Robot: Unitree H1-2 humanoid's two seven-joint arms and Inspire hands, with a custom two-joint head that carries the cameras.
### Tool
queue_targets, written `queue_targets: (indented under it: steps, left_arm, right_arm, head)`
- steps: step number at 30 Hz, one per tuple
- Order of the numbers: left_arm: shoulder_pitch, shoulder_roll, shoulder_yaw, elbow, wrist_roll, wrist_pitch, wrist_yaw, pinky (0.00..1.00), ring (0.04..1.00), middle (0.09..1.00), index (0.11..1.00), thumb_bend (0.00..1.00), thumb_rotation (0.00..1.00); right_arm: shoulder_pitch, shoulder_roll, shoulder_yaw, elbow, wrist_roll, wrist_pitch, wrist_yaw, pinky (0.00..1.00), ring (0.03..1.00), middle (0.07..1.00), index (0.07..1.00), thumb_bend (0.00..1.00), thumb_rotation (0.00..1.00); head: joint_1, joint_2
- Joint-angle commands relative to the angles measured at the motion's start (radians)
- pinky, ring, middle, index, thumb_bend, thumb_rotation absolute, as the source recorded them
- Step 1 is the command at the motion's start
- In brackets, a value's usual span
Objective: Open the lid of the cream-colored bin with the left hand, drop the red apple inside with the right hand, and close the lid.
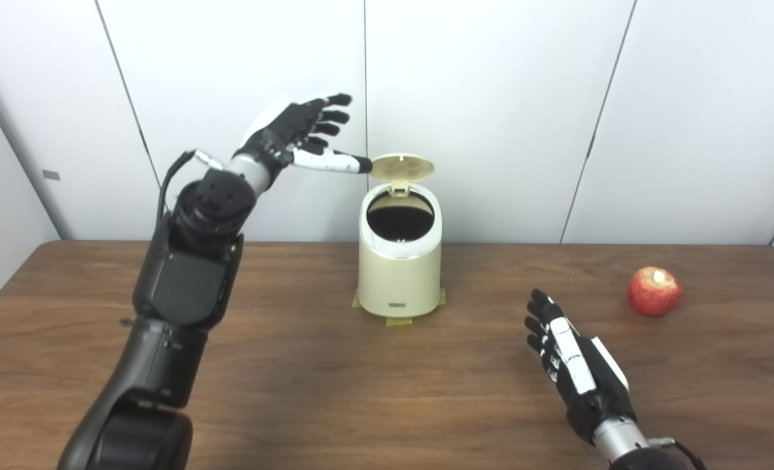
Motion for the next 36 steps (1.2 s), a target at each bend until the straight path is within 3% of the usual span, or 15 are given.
queue_targets:
  steps: [1,5,8,10,12,15,23,36]
  left_arm:
    - [-0.017,0.003,0.031,-0.070,-0.042,0.006,0.032,0.80,0.832,0.839,0.877,0.72,0.12]
    - [0.072,0.008,0.049,-0.141,-0.086,0.014,0.037,0.76,0.823,0.855,0.886,0.62,0.20]
    - [0.138,0.006,0.066,-0.198,-0.131,0.041,0.031,0.81,0.848,0.881,0.917,0.50,0.39]
    - [0.178,0.001,0.080,-0.236,-0.171,0.059,0.025,0.89,0.909,0.926,0.965,0.48,0.83]
    - [0.226,-0.010,0.093,-0.274,-0.203,0.055,0.034,0.91,0.931,0.943,0.990,0.53,0.96]
    - [0.283,-0.030,0.099,-0.322,-0.225,0.053,0.056,0.93,0.947,0.951,0.999,0.59,1.00]
    - [0.445,-0.085,0.116,-0.428,-0.254,0.032,0.116,0.96,0.968,0.977,1.000,0.58,1.00]
    - [0.598,-0.132,0.120,-0.438,-0.280,-0.118,0.199,0.97,0.964,0.974,1.000,0.52,1.00]
  right_arm:
    - [-0.030,-0.004,0.001,-0.024,0.002,-0.034,0.005,0.98,0.968,0.972,0.952,0.54,0.90]
    - [-0.028,-0.001,0.000,-0.034,0.001,-0.035,0.002,0.97,0.960,0.964,0.946,0.56,0.90]
    - [-0.025,0.006,-0.010,-0.044,0.009,-0.044,-0.004,0.97,0.962,0.967,0.950,0.55,0.89]
    - [-0.024,0.024,-0.024,-0.044,0.012,-0.065,-0.022,0.94,0.939,0.949,0.929,0.56,0.82]
    - [-0.023,0.045,-0.042,-0.042,0.016,-0.086,-0.041,0.93,0.925,0.936,0.913,0.57,0.77]
    - [-0.023,0.059,-0.055,-0.032,0.016,-0.123,-0.051,0.92,0.921,0.931,0.903,0.58,0.76]
    - [-0.024,0.060,-0.069,-0.025,0.034,-0.158,-0.049,0.92,0.927,0.937,0.900,0.61,0.74]
    - [-0.023,0.049,-0.102,-0.050,0.076,-0.151,-0.056,0.83,0.906,0.931,0.898,0.54,0.43]
  head:
    - [-0.005,0.003]
    - [-0.008,0.004]
    - [-0.008,0.012]
    - [-0.010,0.014]
    - [-0.010,0.018]
    - [-0.011,0.018]
    - [-0.012,0.034]
    - [-0.032,0.054]
